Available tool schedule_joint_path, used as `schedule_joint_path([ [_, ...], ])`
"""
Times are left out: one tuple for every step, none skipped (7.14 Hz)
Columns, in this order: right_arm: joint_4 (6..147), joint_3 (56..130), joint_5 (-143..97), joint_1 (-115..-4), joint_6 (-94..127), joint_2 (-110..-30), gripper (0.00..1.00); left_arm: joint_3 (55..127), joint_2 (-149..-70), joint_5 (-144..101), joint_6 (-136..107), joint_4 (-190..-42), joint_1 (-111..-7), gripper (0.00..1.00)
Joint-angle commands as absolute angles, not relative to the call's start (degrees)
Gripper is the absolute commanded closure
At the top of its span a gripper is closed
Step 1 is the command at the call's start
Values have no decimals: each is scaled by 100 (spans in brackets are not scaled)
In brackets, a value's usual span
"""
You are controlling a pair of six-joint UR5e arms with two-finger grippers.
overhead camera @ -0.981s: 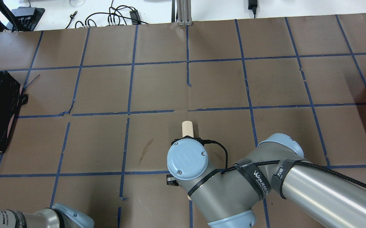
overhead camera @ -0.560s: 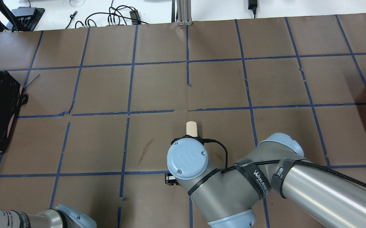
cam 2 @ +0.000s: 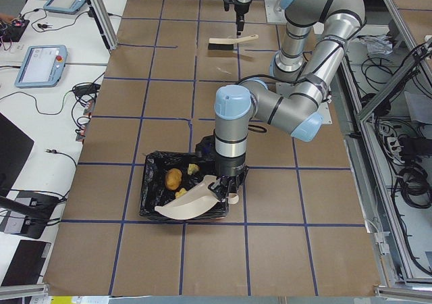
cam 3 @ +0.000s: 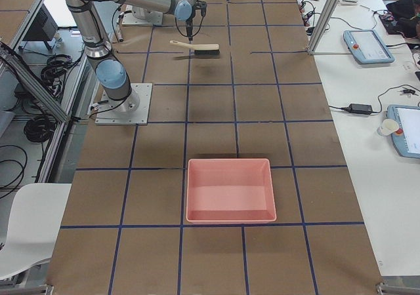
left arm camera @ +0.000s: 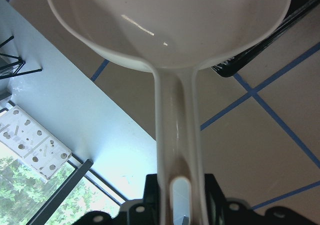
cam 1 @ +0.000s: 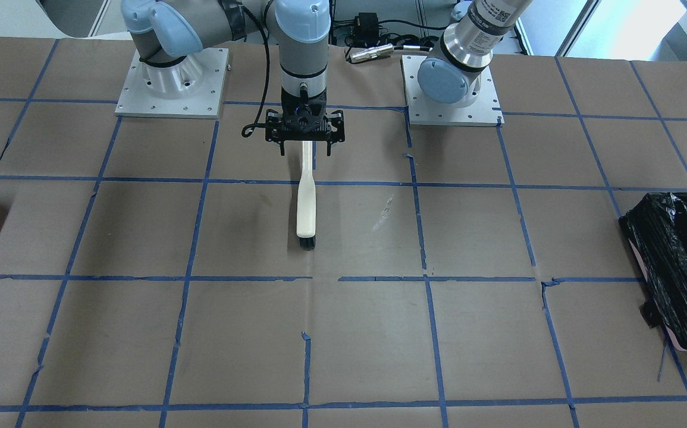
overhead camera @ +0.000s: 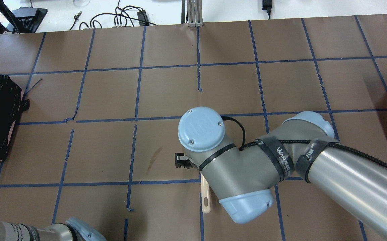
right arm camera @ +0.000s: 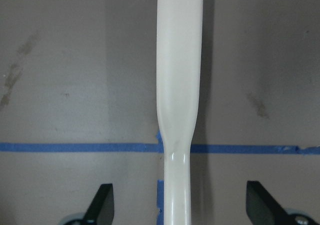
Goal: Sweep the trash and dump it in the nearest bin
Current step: 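Lower brush to table and release it with right gripper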
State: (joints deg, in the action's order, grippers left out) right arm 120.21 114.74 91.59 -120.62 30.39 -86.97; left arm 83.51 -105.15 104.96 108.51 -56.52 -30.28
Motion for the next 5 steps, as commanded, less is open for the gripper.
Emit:
schedule_joint_path([
  [11287,10673,9175,-11324,2421,-8719,0,8245,-10110,10433,10907,-6227,-3041,95],
  [10955,10400,9184,-11025,2321,-8719,0,8244,-9916,10302,10872,-6440,-3076,95],
  [10655,10076,9185,-10778,2268,-8684,0,8253,-9766,10075,10768,-6721,-3198,95],
  [10304,9507,9193,-10601,2111,-8614,0,8349,-9538,10072,10706,-6758,-3434,95],
  [9918,8883,9237,-10469,2083,-8335,0,8350,-9432,10090,10540,-6976,-3602,95],
])
